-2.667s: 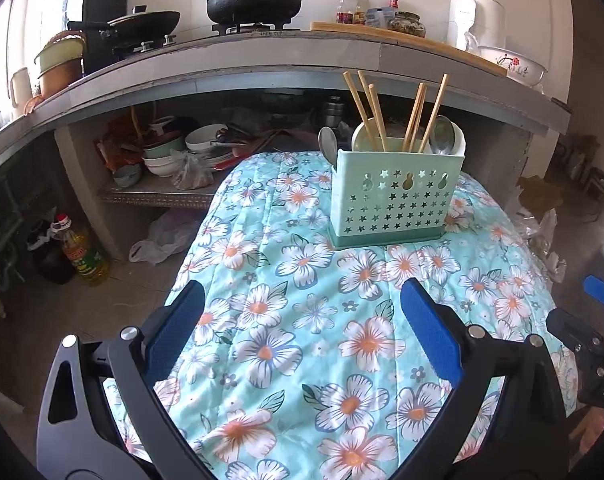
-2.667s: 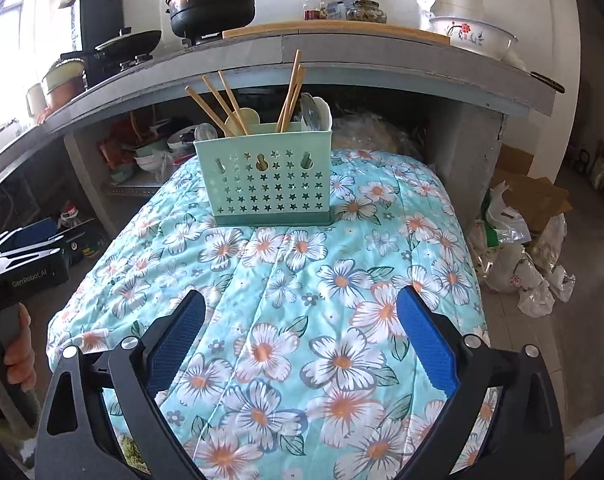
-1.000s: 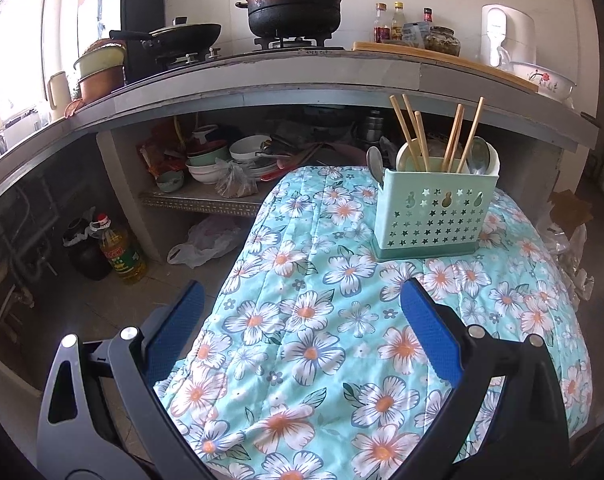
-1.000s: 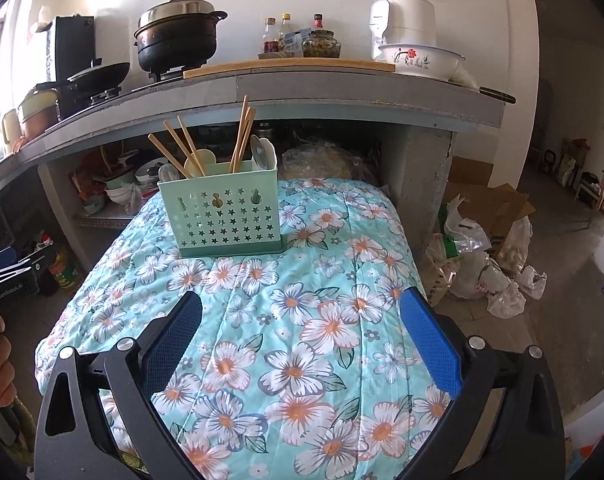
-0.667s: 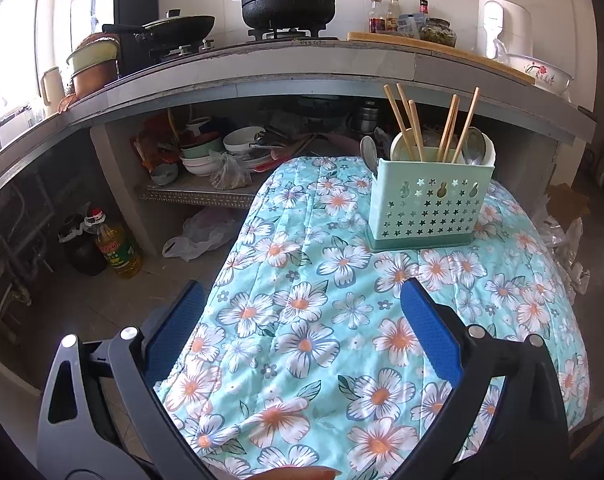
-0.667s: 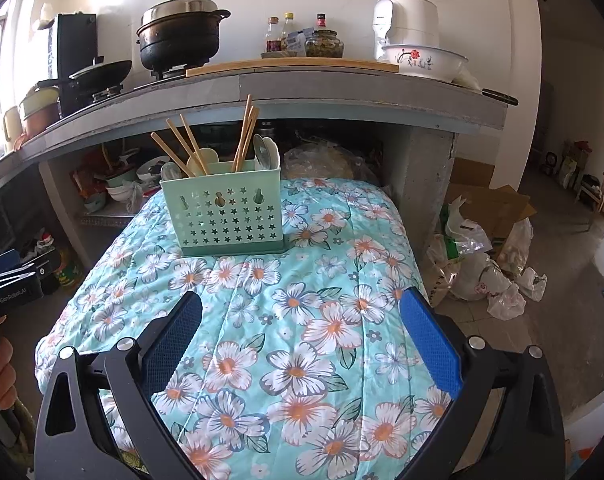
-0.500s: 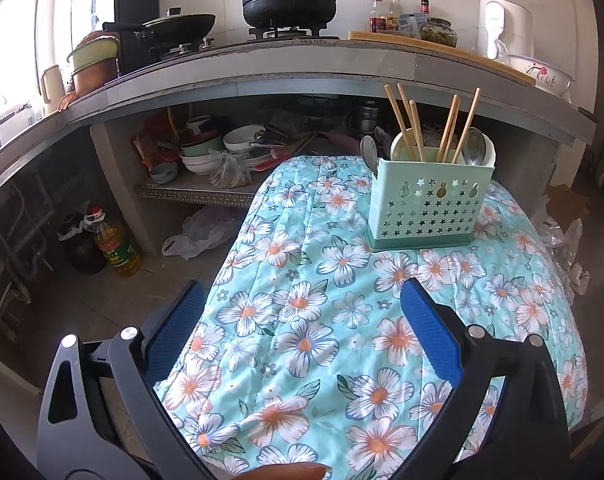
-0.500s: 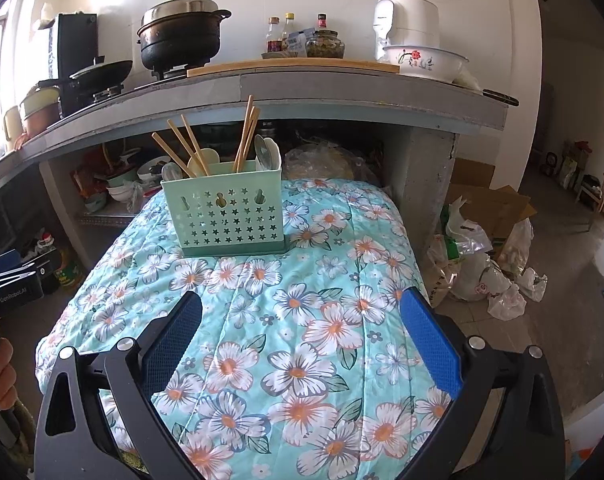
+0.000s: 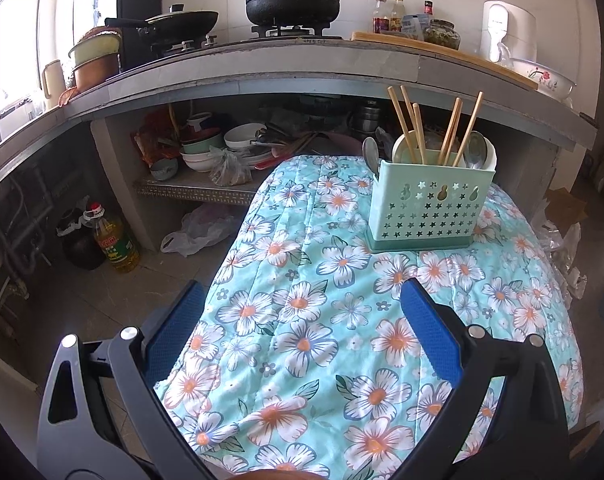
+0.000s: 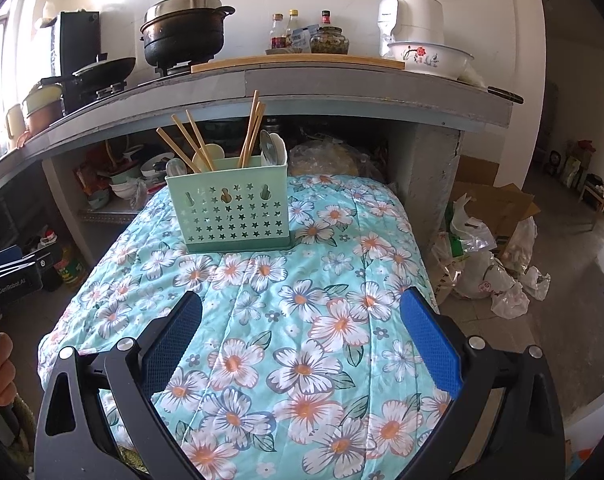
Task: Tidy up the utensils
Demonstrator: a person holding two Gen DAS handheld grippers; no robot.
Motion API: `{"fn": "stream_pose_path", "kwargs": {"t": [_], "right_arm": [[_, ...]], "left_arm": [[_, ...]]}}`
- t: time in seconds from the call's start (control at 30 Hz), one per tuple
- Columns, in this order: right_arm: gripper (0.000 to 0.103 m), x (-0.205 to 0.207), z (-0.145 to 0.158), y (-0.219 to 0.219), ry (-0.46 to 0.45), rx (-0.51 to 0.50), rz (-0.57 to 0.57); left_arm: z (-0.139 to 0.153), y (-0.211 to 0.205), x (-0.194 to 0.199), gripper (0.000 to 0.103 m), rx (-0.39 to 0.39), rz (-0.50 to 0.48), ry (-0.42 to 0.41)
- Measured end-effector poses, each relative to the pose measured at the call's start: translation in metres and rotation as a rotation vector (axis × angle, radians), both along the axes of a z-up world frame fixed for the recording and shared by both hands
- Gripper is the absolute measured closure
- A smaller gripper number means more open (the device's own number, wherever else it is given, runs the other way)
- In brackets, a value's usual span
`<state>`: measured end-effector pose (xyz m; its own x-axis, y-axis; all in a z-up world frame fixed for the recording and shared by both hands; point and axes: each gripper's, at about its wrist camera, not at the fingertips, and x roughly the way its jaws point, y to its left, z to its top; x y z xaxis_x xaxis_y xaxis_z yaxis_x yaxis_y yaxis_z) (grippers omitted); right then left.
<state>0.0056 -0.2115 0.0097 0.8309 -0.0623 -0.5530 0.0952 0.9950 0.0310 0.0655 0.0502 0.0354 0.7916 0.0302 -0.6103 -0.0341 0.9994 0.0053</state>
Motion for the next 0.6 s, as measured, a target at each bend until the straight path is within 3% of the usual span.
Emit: {"fn": "stream_pose_path", "kwargs": {"t": [0.6], "right_arm": [[0.007, -0.0011, 0.0008, 0.0009, 0.0, 0.003, 0.004]], "left_arm": [[0.0016, 0.0019, 0.0011, 0.008, -0.007, 0.008, 0.005]]}}
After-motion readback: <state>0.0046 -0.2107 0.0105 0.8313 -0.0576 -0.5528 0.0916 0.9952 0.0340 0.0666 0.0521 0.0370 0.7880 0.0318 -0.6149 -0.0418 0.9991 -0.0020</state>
